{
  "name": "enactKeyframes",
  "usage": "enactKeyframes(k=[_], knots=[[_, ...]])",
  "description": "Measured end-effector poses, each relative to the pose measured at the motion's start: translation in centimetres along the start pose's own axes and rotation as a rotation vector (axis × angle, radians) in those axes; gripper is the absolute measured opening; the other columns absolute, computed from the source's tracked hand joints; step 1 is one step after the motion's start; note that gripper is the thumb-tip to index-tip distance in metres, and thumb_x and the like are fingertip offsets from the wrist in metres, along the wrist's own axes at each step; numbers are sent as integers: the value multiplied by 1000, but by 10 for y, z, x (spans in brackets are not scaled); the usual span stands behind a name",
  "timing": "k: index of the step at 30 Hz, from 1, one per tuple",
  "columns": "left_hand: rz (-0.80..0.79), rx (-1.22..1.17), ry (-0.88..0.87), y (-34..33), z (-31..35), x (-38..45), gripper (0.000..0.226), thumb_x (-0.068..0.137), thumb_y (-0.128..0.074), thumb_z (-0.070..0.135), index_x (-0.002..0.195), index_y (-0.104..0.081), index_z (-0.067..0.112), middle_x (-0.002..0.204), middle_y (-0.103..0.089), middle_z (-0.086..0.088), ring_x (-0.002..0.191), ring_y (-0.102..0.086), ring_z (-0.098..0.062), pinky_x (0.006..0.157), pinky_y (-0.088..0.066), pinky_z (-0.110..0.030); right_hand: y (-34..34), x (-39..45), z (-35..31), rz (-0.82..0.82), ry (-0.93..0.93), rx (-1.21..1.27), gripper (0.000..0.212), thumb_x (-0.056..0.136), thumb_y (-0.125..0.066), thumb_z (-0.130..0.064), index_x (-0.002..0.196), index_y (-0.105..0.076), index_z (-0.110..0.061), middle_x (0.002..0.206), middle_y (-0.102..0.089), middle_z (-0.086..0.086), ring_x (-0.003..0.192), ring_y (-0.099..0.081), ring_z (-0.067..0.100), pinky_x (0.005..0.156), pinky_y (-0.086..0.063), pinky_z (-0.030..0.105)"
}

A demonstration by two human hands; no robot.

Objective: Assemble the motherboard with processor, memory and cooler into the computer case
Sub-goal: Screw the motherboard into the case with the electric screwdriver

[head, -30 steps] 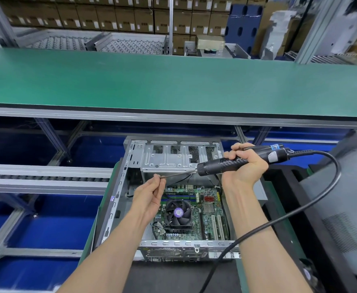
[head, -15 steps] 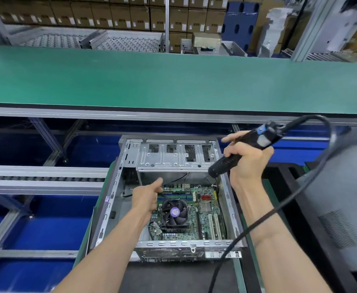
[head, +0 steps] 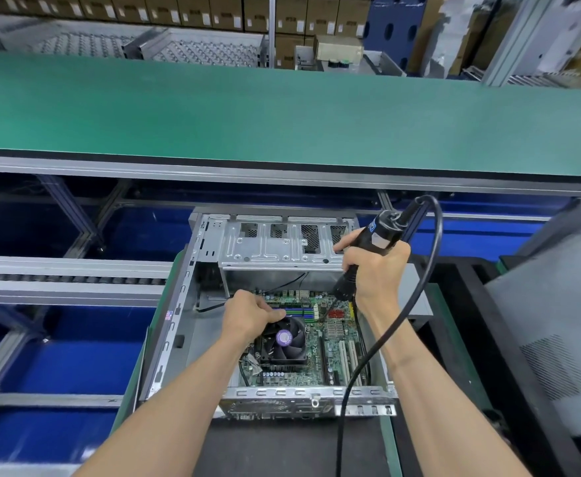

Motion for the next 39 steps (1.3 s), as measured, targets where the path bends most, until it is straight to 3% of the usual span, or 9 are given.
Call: enactKeyframes(k=[13,17,21,29,33,39], knots=[[-24,-54,40,1,-3,3,29,70,-91,34,70,-77,9,78,-74,0,82,-64,-8,74,-47,-29,2,3,9,13,-2,11,32,53,-54,15,51,-64,-16,64,-69,7,55,-53,16,48,-42,24],[-27,-66,45,0,-3,1,30,72,-90,32,71,-76,6,79,-74,-2,84,-65,-10,75,-48,-30,-4,5,9,-125,21,-57,29,51,-55,10,54,-67,-16,65,-70,4,56,-55,11,50,-43,24],[-25,-77,47,0,-3,0,30,72,-90,32,71,-75,6,79,-73,-1,84,-65,-11,74,-47,-31,-15,7,11,-248,16,-102,17,50,-55,9,61,-65,1,65,-69,1,58,-58,3,54,-45,14],[-15,-57,58,-1,-5,1,32,72,-90,33,70,-73,6,74,-71,3,79,-61,-4,74,-46,-31,-18,11,11,-254,40,-95,25,50,-53,10,57,-66,-10,67,-71,3,62,-62,3,56,-48,15],[-15,-55,63,-1,-6,1,34,72,-90,34,72,-73,5,76,-71,1,80,-62,-7,75,-47,-31,-20,12,11,-258,42,-102,20,52,-53,13,60,-65,-1,68,-72,4,64,-63,5,58,-49,16],[-21,-47,61,-2,-6,1,31,73,-89,34,68,-72,8,77,-72,2,81,-63,-8,75,-47,-31,-19,14,12,-251,49,-111,30,49,-53,10,55,-67,-16,66,-69,3,68,-64,11,61,-51,19]])
Point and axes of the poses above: each hand's wrist, its own x-axis towards the middle knuckle, its own y-axis out of the back of the hand, z = x × y, the point moved 3 cm from there along x, towards the middle knuckle
